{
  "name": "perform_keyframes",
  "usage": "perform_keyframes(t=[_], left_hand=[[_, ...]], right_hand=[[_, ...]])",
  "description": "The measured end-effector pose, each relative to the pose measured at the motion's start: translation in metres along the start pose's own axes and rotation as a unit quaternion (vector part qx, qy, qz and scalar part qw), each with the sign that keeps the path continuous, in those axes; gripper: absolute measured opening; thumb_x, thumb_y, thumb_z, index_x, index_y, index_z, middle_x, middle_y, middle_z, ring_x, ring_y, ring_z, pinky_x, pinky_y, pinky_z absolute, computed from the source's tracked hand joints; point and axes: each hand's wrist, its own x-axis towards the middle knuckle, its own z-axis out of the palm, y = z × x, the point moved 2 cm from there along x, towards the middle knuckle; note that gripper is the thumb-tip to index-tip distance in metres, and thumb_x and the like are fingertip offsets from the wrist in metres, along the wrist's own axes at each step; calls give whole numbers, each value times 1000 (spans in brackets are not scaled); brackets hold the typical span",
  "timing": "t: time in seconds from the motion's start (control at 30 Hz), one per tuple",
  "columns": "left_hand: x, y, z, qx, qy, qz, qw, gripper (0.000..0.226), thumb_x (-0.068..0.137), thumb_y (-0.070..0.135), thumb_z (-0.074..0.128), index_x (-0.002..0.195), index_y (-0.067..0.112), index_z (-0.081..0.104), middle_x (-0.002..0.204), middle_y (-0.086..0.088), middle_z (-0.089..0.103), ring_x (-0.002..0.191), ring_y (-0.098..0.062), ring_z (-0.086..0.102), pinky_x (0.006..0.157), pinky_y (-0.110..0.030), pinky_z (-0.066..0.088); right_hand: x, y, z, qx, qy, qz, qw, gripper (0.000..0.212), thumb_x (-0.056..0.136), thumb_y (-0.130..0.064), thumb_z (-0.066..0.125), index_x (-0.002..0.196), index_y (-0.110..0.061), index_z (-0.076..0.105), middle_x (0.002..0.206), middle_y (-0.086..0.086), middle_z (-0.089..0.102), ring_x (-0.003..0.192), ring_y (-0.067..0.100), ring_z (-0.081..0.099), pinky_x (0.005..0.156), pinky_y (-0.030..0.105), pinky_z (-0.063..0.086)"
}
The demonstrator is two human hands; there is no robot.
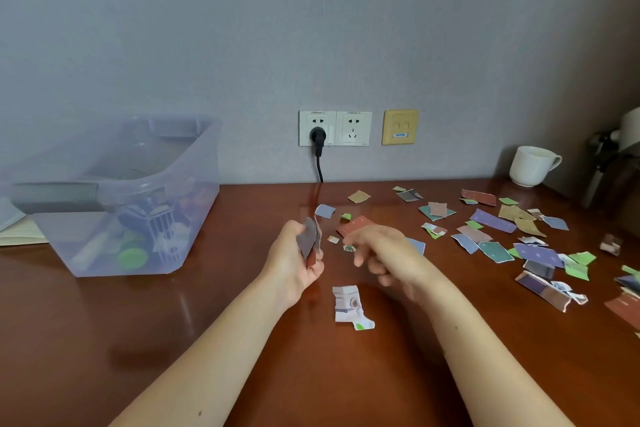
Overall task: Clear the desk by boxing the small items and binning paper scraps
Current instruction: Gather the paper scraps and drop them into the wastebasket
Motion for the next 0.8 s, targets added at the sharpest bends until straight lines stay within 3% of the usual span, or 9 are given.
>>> perform_keyframes(t=[0.07, 0.17, 0.27, 0.33, 0.47, 0.57, 0.63, 0.7, 0.8], left_hand=[[-4, 0, 1, -4, -28, -35, 999, 24, 94, 32, 45, 90, 13, 59, 68, 0, 47, 52, -11, 39, 42, -18, 33], [-7, -1, 1, 2, -40, -58, 998, 32, 94, 43, 47, 91, 14, 61, 65, 0, 48, 52, -10, 40, 40, -17, 33], [-7, -2, 0, 18, -34, -61, 997, 35, 92, 46, 50, 95, 13, 62, 62, 0, 49, 51, -10, 40, 40, -17, 31], [-7, -1, -1, 36, -30, -58, 997, 36, 90, 48, 55, 96, 13, 63, 61, 1, 47, 50, -9, 38, 41, -17, 30], [-9, 1, 2, 126, -41, -49, 990, 37, 77, 52, 71, 83, 19, 56, 61, 5, 36, 50, -7, 28, 44, -17, 25], [-12, 1, 4, 184, -56, -32, 981, 44, 68, 51, 80, 86, 21, 54, 63, 6, 29, 55, -9, 21, 52, -20, 21], [-13, 1, 5, 274, -68, -1, 959, 42, 70, 43, 81, 95, 19, 56, 64, 7, 30, 53, -9, 22, 51, -21, 23], [-17, 1, 7, 421, -81, 39, 903, 32, 75, 32, 76, 93, 20, 52, 68, 6, 33, 51, -8, 27, 48, -20, 26], [-24, 0, 9, 604, -151, 90, 777, 27, 77, 29, 75, 98, 23, 58, 82, 7, 45, 65, -7, 45, 58, -21, 40]], right_hand=[[-6, -4, -2, -175, -40, -21, 984, 18, 79, -28, 72, 93, -19, 67, 73, -9, 56, 49, 2, 44, 42, 15, 29], [-10, 1, -2, -364, -98, 3, 926, 50, 62, -41, 85, 104, -27, 61, 91, -11, 52, 75, 3, 53, 58, 19, 38], [-8, 6, 1, -402, -94, 4, 911, 57, 55, -43, 87, 102, -28, 58, 107, -7, 47, 89, 9, 55, 68, 24, 45], [-7, 7, 3, -399, -101, -3, 912, 51, 55, -40, 87, 95, -26, 60, 103, -6, 51, 85, 10, 55, 66, 24, 44], [-2, 9, 3, -334, -100, -29, 937, 30, 60, -25, 86, 71, -20, 58, 74, -4, 53, 65, 13, 46, 57, 26, 35], [0, 11, -1, -195, -68, -12, 978, 27, 67, -13, 76, 61, -20, 51, 54, -5, 45, 52, 13, 32, 46, 23, 21], [4, 12, -9, -80, -17, 14, 997, 20, 73, -6, 65, 63, -17, 52, 51, -3, 45, 47, 12, 24, 44, 19, 14], [8, 12, -17, 32, 53, 24, 998, 12, 76, -3, 56, 68, -12, 55, 54, 2, 49, 46, 12, 27, 41, 17, 15], [11, 14, -20, 147, 107, 43, 982, 13, 77, -4, 49, 80, -5, 62, 68, 6, 60, 48, 13, 39, 37, 17, 23]])
